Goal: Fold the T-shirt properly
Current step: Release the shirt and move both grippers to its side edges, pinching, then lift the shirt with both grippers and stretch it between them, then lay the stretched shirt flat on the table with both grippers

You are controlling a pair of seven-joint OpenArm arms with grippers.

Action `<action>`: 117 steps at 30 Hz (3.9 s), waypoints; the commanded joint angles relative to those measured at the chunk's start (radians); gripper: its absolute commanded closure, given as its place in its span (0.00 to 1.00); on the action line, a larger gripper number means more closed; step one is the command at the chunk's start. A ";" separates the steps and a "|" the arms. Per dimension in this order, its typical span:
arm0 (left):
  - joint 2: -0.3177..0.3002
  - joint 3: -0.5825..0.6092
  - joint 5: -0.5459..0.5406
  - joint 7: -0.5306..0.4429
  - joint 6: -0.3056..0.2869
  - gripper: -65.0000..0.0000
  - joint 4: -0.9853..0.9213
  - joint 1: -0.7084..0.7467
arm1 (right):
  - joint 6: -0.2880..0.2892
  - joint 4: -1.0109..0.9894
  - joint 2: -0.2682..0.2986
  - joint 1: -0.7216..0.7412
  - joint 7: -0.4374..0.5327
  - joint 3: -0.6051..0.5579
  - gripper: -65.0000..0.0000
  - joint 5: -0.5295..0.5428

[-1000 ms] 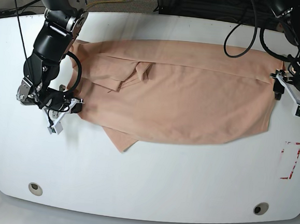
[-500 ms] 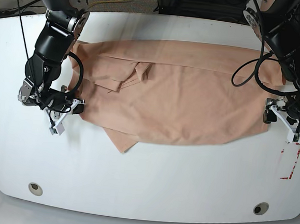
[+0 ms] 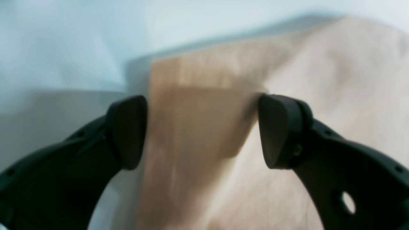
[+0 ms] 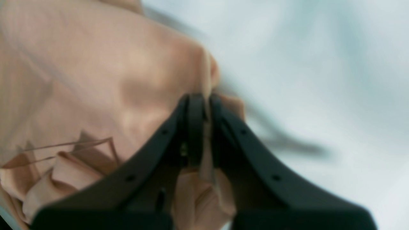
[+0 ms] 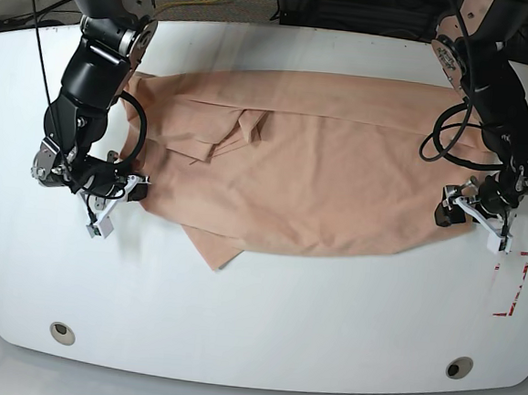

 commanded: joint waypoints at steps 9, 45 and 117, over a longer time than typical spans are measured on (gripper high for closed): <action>-0.009 0.007 0.014 0.024 -0.008 0.99 -0.001 -0.013 | 0.006 0.021 0.014 0.029 0.017 0.001 1.00 0.019; -0.061 0.139 0.014 0.359 -0.054 1.00 0.781 -0.341 | 0.006 0.297 0.124 0.585 -0.199 -0.171 1.00 0.020; -0.156 0.082 -0.210 0.265 -0.054 0.53 0.981 0.722 | 0.006 0.736 0.319 -0.646 -0.320 0.066 0.56 0.915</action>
